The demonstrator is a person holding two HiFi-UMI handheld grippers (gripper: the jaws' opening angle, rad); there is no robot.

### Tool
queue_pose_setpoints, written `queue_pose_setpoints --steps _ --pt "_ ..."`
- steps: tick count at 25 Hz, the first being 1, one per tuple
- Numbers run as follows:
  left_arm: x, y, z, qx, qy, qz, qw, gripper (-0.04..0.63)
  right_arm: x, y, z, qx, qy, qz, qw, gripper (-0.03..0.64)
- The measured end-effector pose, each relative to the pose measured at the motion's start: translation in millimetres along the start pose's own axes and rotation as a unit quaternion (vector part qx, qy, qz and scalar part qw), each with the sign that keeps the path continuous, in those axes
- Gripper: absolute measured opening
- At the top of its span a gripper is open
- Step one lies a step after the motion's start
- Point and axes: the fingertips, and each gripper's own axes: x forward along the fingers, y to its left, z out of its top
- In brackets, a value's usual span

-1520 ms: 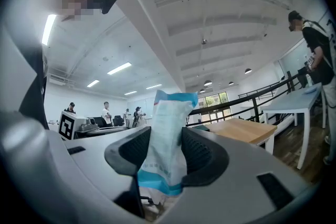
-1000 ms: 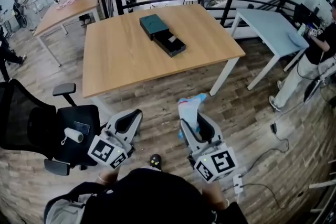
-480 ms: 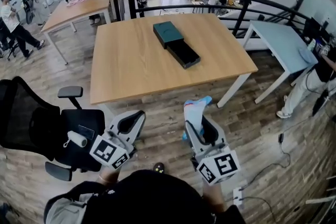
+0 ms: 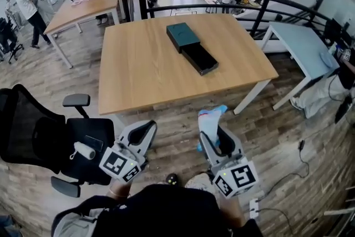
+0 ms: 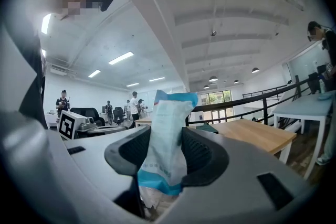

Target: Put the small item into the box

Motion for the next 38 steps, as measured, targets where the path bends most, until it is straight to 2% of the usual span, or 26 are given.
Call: queue_pose_setpoints --steps 3,7,16,19,29,38 --pt "2.1 2.5 -4.4 -0.006 0.003 0.001 1.0000 0.023 4.1 -2.5 -5.1 0.003 0.010 0.001 1.000 0.187" --pt "8.1 15.7 -5.3 -0.009 0.002 0.021 0.9997 0.023 21.6 -15.0 -2.4 0.001 0.012 0.013 1.000 0.187" --pt "38.5 62.7 -4.8 0.006 -0.001 0.116 0.9932 0.023 91.8 -57.6 5.1 0.002 0.010 0.097 0.995 0.187" --pt "59.3 70.8 -4.6 0.011 0.003 0.133 0.9911 0.023 113.5 -81.9 7.7 0.001 0.010 0.113 0.993 0.187" --pt "149.6 84.6 -0.2 0.020 0.004 0.146 0.9891 0.023 153.3 -166.7 11.0 0.018 0.015 0.130 0.991 0.187" --pt "201.1 87.0 -1.8 0.031 0.018 0.145 0.9888 0.023 169.2 -211.0 11.2 0.033 0.020 0.145 0.989 0.187"
